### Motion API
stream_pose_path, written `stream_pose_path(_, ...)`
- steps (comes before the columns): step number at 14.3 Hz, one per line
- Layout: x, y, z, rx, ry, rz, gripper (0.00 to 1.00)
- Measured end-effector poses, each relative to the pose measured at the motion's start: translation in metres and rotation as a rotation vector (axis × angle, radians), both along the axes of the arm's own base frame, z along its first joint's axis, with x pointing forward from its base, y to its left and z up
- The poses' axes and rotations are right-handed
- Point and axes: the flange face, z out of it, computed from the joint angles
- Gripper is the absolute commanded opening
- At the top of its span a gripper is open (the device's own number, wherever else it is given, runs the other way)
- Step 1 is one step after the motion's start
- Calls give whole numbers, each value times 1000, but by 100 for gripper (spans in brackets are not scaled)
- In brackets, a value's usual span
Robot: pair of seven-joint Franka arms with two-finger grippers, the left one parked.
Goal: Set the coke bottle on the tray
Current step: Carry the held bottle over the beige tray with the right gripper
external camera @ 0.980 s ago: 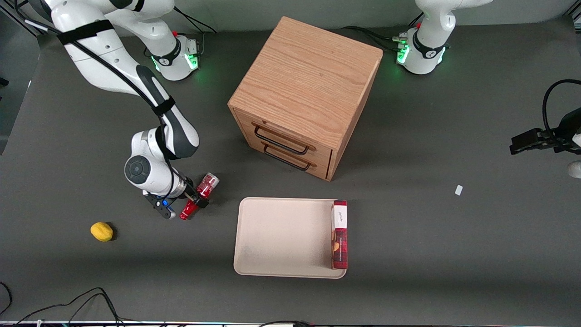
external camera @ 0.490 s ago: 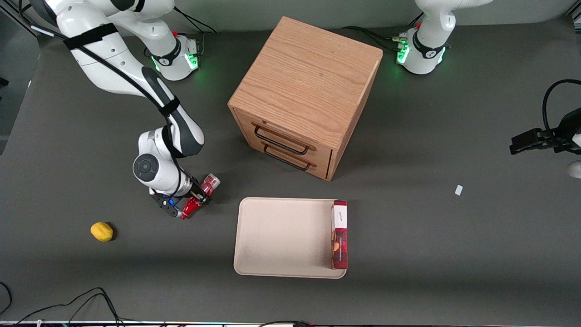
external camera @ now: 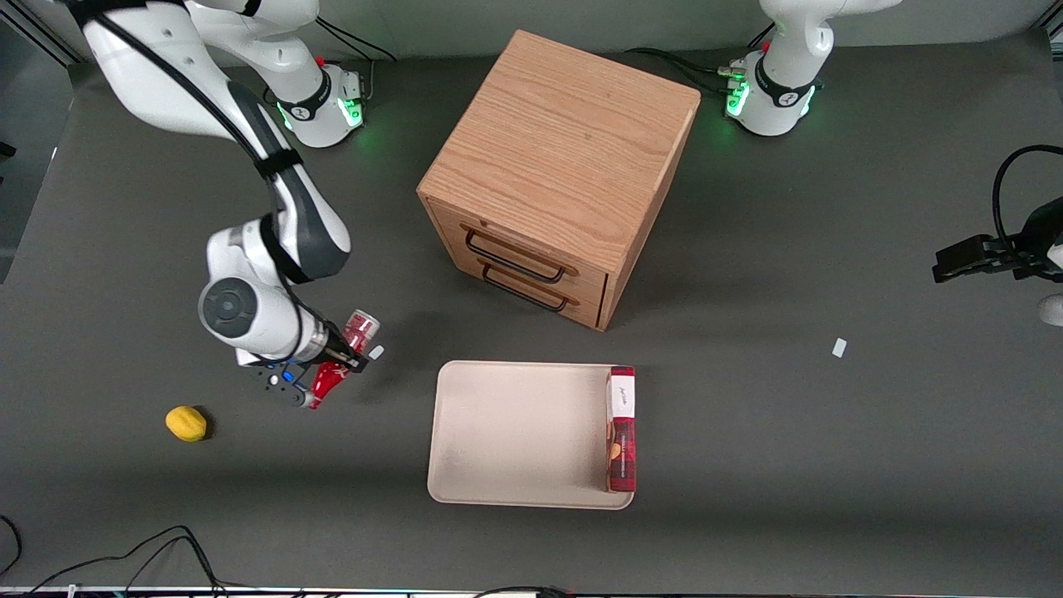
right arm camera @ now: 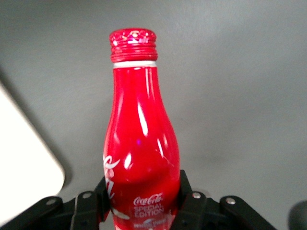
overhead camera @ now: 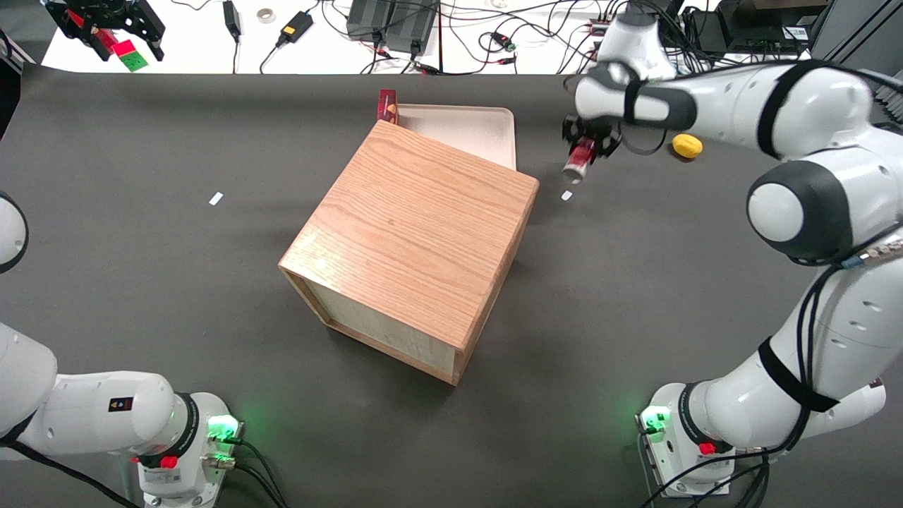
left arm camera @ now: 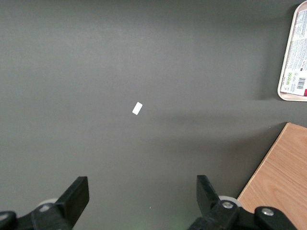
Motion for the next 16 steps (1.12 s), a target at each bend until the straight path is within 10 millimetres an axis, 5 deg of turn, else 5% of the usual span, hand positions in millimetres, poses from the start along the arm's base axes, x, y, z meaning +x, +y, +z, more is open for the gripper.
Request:
stream_pose_path(4, 21, 0, 116, 24, 4, 222, 0)
stream_pose_path(6, 26, 9, 149, 49, -21, 341, 0)
stream_pose_path(8, 34, 46, 157, 96, -48, 423, 0)
stream_pose_path(11, 61, 96, 107, 173, -87, 474, 0)
stream_pose_path(16, 99, 118, -57, 239, -138, 428, 0)
